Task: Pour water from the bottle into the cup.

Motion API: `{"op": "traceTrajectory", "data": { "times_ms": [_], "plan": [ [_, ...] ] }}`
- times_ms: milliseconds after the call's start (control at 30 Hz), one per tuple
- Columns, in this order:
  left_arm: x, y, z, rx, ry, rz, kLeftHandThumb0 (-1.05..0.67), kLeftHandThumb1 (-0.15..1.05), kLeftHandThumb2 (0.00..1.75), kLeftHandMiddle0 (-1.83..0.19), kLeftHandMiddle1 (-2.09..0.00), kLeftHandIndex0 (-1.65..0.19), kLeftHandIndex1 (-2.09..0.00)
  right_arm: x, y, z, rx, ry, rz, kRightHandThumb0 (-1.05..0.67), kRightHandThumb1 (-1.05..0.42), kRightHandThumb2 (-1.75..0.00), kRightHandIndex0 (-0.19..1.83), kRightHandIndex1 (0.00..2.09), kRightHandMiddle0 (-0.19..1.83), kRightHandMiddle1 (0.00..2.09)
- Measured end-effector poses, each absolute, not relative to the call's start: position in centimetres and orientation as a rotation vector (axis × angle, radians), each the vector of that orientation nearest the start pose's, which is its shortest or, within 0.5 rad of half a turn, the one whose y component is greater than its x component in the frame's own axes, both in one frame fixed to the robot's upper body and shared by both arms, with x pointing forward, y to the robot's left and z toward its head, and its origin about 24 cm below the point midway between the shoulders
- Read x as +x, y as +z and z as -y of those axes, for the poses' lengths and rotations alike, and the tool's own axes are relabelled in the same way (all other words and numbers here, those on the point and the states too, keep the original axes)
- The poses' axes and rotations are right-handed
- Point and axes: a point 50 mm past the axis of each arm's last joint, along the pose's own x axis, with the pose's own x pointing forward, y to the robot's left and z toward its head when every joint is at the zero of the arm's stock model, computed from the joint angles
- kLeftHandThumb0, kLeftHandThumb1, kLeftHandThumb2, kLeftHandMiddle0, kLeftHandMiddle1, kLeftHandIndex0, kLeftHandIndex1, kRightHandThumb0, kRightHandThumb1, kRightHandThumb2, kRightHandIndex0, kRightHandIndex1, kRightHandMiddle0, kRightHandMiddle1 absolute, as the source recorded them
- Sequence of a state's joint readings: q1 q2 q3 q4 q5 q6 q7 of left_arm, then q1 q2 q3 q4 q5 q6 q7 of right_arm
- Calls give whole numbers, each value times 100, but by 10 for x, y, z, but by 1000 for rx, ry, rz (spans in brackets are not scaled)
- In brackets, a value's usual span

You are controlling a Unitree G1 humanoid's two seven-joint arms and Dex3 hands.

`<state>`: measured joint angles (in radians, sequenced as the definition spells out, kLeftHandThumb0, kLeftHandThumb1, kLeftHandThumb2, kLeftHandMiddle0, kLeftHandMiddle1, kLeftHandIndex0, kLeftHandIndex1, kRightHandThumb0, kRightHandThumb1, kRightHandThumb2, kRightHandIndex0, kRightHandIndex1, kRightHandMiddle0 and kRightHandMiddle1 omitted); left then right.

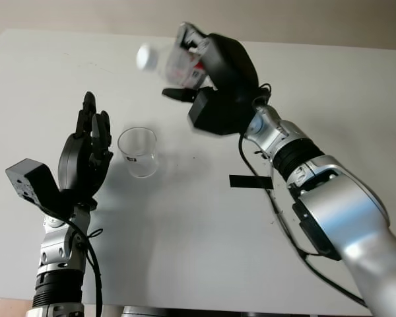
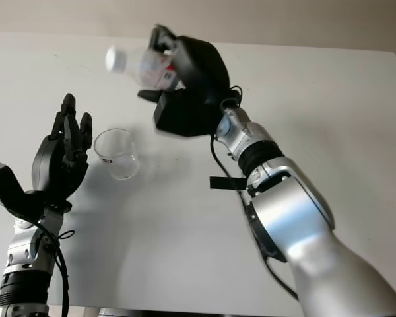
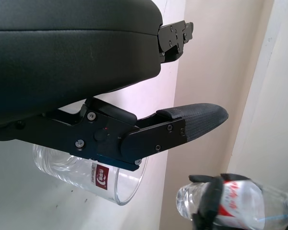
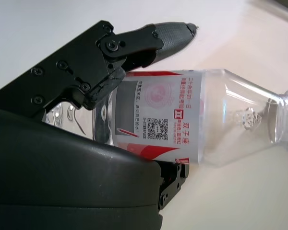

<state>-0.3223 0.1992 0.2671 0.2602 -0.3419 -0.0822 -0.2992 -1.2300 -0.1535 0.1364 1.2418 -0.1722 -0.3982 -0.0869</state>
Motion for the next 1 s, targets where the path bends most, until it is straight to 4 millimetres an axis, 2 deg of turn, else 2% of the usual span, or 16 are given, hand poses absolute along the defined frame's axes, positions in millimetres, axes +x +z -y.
{"op": "traceTrajectory", "data": {
  "times_ms": [100,200,267,333,433,667,800,1000],
  "plan": [
    [308,95,-224,-173,-81,229,-76,105,67,19,0,19,0,421,199,99,-211,258,248,-19,-105,-28,139,209,124,209],
    [308,95,-224,-173,-82,229,-75,105,68,19,0,19,0,418,187,109,-95,311,173,-20,-105,-21,123,209,116,209],
    [308,94,-224,-173,-82,228,-75,105,68,19,0,19,0,412,180,118,-98,322,164,-21,-105,-19,118,209,110,209],
    [308,94,-224,-173,-86,226,-75,105,68,19,0,19,0,406,170,131,-104,309,140,-20,-105,-21,111,209,86,209],
    [308,92,-224,-173,-92,220,-75,105,68,19,0,19,0,394,154,154,-115,271,95,-20,-105,-22,108,209,72,209],
    [309,89,-223,-169,-96,214,-77,105,68,19,0,19,0,360,131,192,-168,237,65,-25,-105,-21,107,209,66,209],
    [310,87,-223,-170,-99,209,-77,105,69,19,0,19,0,340,118,197,-239,238,70,-27,-105,-21,102,209,67,209],
    [311,87,-223,-170,-99,211,-77,105,70,19,0,19,0,318,115,191,-287,263,111,-30,-105,-22,102,209,68,209]
  ]
}}
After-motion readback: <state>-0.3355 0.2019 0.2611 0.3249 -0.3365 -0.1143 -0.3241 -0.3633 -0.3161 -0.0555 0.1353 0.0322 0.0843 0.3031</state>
